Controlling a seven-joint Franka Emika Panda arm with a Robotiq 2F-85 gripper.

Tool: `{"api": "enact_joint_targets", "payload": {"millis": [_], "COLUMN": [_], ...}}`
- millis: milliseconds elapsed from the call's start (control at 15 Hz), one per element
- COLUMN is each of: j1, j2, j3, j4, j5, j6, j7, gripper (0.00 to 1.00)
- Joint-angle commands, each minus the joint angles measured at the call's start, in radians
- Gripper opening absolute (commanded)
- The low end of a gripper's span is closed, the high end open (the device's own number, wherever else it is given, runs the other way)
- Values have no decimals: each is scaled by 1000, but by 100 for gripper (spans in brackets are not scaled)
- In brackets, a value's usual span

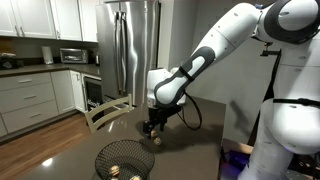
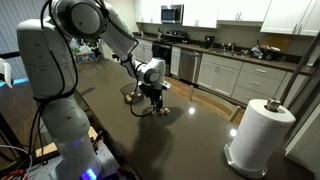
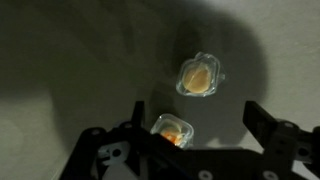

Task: Place one of the hamburger toys inside the black basket

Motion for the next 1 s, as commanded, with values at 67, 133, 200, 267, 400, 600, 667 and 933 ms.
{"api": "enact_joint_targets", "payload": {"millis": [67,133,200,267,400,600,667,933], "j1": [-2,-1,-1,-2,-4,-6,-5,-6], "j2": [32,36,42,48,57,71,74,83], "j3": [-4,-6,-7,-8,-11,-19,-23,-32], "j4": [21,24,30,37,50,68,72,82], "j5": [-59,-70,-74,-70,-57,-43,-44,-34], "j6": [45,55,56,54,43,21,17,5], "j7": [22,25,24,23,20,25,30,29], "gripper": [100,100,100,100,99,90,70,48]}}
